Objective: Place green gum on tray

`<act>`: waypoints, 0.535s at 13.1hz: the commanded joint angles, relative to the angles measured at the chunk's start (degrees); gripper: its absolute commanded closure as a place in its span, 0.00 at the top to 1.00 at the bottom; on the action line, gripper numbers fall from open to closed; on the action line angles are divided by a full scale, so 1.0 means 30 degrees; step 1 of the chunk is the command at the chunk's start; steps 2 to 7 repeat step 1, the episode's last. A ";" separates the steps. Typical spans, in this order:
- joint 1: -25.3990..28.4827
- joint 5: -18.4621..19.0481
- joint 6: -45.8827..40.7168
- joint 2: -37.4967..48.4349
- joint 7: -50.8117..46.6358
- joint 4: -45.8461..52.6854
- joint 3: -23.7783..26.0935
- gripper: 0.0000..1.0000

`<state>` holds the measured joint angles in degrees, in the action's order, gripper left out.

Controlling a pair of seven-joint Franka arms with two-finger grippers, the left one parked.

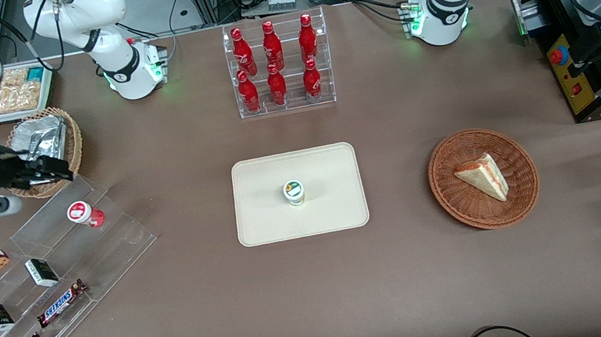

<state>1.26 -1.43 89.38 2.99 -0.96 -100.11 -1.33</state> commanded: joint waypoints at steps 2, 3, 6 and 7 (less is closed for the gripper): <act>-0.0390 0.0271 -0.0873 0.0906 0.0202 -0.0321 0.0093 1.00; -0.0390 0.0271 -0.0873 0.0906 0.0202 -0.0321 0.0093 1.00; -0.0390 0.0271 -0.0873 0.0906 0.0202 -0.0321 0.0093 1.00; -0.0390 0.0271 -0.0873 0.0906 0.0202 -0.0321 0.0093 1.00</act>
